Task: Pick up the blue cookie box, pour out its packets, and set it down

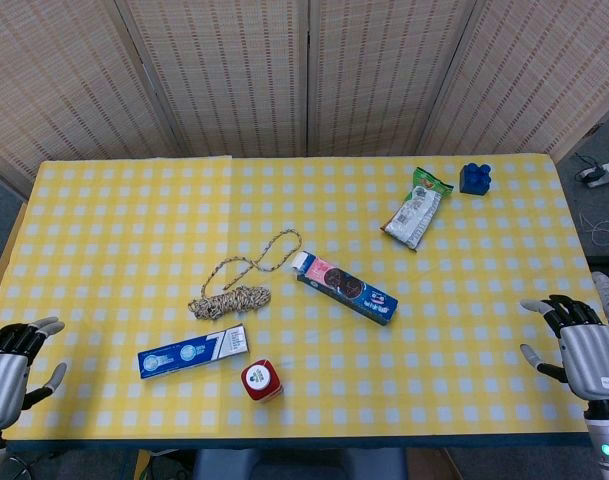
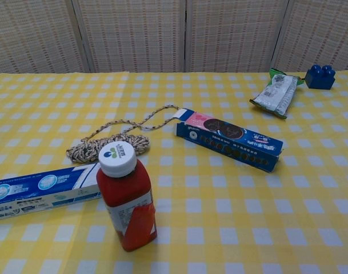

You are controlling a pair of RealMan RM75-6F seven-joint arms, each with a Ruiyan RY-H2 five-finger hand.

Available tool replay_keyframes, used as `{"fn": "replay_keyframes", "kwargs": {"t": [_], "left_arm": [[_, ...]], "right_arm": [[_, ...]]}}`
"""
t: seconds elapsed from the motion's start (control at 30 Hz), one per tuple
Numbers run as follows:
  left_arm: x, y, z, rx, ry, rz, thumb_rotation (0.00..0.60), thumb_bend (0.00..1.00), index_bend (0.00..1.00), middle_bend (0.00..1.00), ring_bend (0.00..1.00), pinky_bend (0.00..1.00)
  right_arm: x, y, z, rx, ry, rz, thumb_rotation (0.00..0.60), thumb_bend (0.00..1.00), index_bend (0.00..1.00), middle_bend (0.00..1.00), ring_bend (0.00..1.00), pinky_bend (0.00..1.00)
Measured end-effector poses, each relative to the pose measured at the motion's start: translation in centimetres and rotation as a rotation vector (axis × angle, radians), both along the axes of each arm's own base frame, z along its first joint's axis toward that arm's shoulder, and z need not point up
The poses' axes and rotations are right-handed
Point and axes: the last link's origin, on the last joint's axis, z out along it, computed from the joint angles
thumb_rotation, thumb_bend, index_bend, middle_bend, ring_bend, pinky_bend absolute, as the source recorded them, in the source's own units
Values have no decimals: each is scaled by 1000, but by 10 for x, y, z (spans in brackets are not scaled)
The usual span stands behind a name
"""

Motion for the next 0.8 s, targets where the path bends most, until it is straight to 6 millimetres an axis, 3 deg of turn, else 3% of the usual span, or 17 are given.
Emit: {"fn": "replay_keyframes", "kwargs": {"t": [0.33,0.57,0.63,0.8], "left_arm": [[1,0,-1,-3,0,-3,600,331,325,270,246,183],[2,0,-3,-12,2,-9,600,331,331,270,246,183],[2,0,-4,-17,3,-8,600,331,331,270,246,183],[3,-1,-3,-12,0,-10,600,331,333,270,246,183]], "right_arm": [[11,-10,-4,8,34,29,600,184,291,303,205,239],[34,-32,-19,79,70,83,600,184,101,148,134,239],[43,-42,-27,118,83,102,600,176,29,84,74,238],[68,-64,-53,219,97,137,600,90,0,0,0,187]]}}
